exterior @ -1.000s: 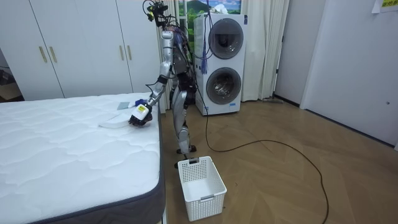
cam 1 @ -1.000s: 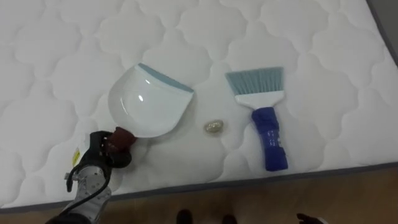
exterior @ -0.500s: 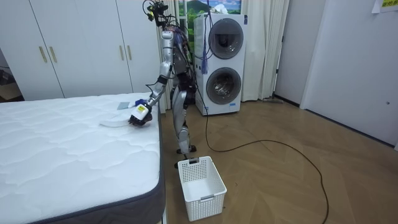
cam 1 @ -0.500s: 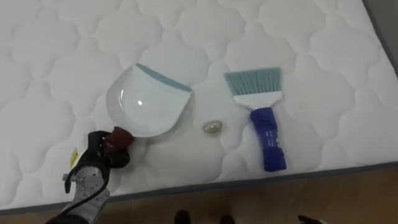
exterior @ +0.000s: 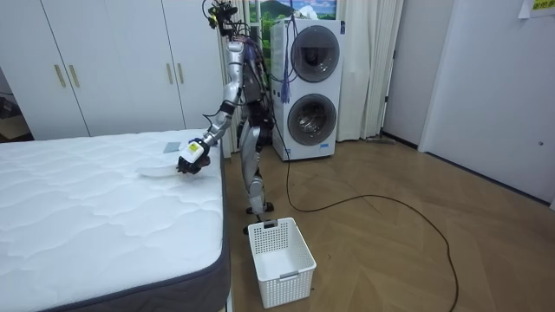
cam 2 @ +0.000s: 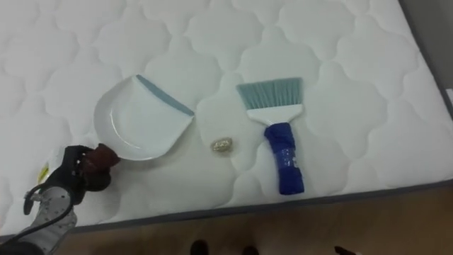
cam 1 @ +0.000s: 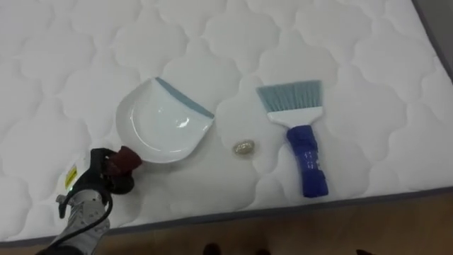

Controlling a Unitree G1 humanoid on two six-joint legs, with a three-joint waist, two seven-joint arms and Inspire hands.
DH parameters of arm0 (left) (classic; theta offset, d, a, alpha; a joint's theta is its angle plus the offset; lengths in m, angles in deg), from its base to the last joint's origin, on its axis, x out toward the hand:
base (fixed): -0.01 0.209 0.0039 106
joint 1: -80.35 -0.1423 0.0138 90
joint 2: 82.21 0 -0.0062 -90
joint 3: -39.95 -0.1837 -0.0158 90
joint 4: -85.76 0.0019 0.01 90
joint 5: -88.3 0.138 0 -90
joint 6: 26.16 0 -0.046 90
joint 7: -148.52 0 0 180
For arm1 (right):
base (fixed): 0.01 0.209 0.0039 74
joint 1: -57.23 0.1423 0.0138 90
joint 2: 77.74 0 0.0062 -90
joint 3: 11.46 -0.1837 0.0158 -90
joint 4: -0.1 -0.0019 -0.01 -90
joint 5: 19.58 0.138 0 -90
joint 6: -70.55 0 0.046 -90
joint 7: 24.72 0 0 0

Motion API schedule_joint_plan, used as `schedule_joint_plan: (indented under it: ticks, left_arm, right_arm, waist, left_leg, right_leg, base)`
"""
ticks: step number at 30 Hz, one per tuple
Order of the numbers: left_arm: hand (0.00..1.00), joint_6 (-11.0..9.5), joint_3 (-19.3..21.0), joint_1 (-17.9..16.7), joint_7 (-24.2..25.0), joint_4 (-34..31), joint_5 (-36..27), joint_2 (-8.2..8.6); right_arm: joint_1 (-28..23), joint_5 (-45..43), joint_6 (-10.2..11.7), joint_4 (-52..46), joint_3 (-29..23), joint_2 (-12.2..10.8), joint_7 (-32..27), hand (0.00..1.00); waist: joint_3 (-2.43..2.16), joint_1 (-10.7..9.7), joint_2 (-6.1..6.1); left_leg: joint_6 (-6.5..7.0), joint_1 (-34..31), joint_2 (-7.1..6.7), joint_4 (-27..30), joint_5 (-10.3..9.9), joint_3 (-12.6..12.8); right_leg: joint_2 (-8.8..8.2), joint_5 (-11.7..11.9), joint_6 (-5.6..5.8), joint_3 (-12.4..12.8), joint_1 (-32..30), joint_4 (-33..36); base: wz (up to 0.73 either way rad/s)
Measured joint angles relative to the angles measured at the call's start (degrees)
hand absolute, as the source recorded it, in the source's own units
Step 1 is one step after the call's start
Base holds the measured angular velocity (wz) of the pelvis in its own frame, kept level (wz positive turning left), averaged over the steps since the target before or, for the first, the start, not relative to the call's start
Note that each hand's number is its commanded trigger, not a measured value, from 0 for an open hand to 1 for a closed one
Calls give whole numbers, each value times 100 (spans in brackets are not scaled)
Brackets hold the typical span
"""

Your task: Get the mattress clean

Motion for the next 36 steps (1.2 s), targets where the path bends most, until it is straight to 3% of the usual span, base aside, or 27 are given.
schedule_joint_plan:
  ticks: [7,10,14,19,21,27,36]
  left_arm:
    - [100,-38,-3,-193,1,-145,-54,-123]
    - [100,-192,-2,-422,-43,-361,-2,-238]
    - [100,-230,-4,-699,-187,-510,-8,-243]
    - [100,-282,24,-900,-207,-610,-40,-252]
    - [100,-283,37,-1019,-214,-803,-50,-256]
    - [100,-291,33,-1180,-160,-868,-70,-265]
    - [100,-281,64,-1486,420,-1184,-85,-273]
  right_arm:
    - [202,727,126,-33,-499,44,-132,0]
    - [264,1196,261,-198,-930,121,-371,0]
    - [392,1483,394,-522,-1368,169,-837,0]
    - [474,1728,532,-1269,-1554,244,-1489,0]
    - [475,1704,587,-1690,-1774,243,-1866,0]
    - [665,1187,876,-2462,-1905,281,-2896,0]
    - [979,-260,1308,-3662,-1900,420,-4401,0]
  waist:
    - [0,5,67]
    - [-2,-8,61]
    - [-17,3,18]
    - [-50,30,-53]
    - [-81,19,-105]
    - [-78,29,-196]
    - [-80,66,-217]
  left_leg:
    - [13,95,-2,-20,8,54]
    - [18,123,-8,-51,11,98]
    - [24,98,9,-88,15,210]
    - [32,26,11,-98,20,364]
    - [39,-5,27,-93,23,460]
    - [83,-55,89,-67,24,740]
    - [120,-250,86,-85,46,758]
  right_leg:
    - [-16,-14,11,13,59,17]
    - [-39,-24,20,7,56,16]
    - [-30,-23,23,98,-38,29]
    - [-43,-33,35,190,-178,109]
    - [-49,-36,41,205,-210,121]
    - [-45,-43,55,291,-304,216]
    - [-44,-46,60,328,-567,294]
  base:
    - [-1]
    - [-6]
    - [-9]
    - [-10]
    - [0]
    - [-4]
    - [-2]
